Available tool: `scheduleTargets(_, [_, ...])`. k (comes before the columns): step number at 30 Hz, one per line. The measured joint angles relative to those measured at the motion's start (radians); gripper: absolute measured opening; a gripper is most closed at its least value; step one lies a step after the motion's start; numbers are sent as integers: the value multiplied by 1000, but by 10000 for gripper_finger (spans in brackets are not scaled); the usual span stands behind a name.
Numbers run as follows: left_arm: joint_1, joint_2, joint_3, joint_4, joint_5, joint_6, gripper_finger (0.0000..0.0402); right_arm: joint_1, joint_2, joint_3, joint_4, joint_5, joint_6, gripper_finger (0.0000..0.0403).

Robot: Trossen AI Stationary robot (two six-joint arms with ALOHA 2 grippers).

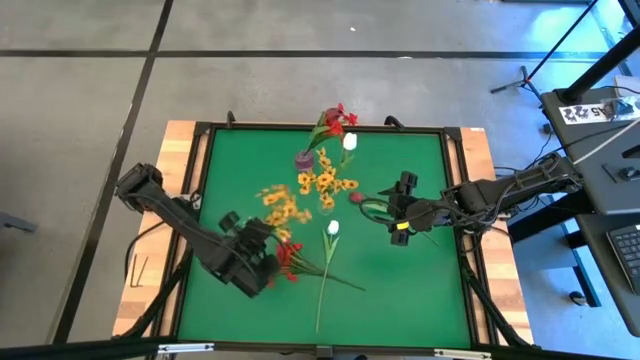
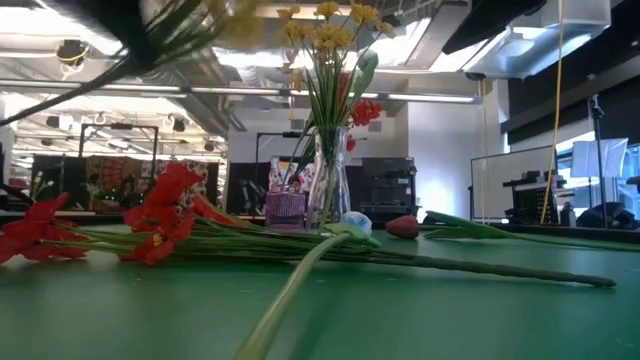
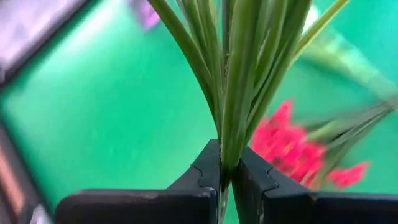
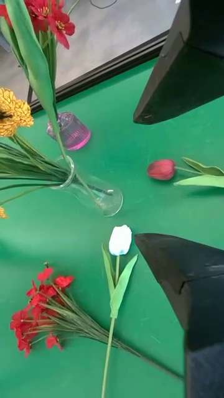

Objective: Sort flowers into vase by color
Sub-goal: Put the yellow flowers into the transparent vase

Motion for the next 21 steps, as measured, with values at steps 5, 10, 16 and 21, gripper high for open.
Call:
scheduleTargets(5, [0,-1,131,12,-105,137,15,0,0,0,51,-2,-16,301])
scheduleTargets(10, [-20,-1,277,16,-190,261,15,0,0,0,146,-71,-71,301])
scheduleTargets(16, [-58,-3,411,94,-392,454,15,0,0,0,326,-189,-161,301])
scheduleTargets(21, [-41,-3,456,345,-394,819,15,0,0,0,552,-263,-244,301])
